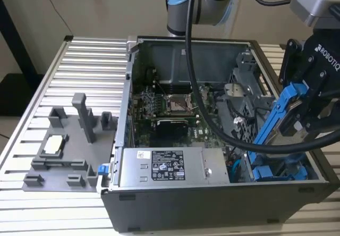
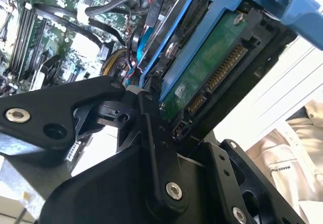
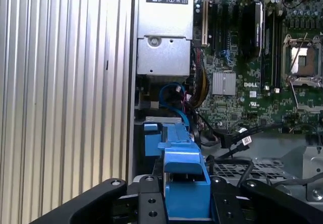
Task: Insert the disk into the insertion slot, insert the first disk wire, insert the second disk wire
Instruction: 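Insert the disk into the insertion slot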
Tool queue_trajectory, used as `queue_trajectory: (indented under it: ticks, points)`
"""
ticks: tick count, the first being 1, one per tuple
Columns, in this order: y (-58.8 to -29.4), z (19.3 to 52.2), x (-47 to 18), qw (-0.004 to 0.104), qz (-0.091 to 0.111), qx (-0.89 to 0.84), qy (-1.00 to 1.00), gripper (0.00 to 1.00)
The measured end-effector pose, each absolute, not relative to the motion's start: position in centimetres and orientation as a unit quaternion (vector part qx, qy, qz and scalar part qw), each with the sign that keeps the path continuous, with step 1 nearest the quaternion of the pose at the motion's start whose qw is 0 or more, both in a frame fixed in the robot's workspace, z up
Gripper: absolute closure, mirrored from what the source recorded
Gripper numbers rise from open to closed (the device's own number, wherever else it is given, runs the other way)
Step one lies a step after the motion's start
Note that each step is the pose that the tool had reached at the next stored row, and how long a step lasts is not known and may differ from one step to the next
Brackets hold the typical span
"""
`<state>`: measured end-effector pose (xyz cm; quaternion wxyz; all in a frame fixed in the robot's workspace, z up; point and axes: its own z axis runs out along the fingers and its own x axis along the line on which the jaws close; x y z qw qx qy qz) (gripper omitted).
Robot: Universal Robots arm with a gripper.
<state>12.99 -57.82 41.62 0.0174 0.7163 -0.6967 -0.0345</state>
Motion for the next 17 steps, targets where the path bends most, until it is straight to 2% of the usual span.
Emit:
queue_trajectory:
  ticks: [12,17]
  points:
    - [-57.8,40.6,13.1,0.01,-0.036,0.718,-0.695,0.67]
    - [-57.8,40.0,13.0,0.001,-0.045,0.718,-0.695,0.67]
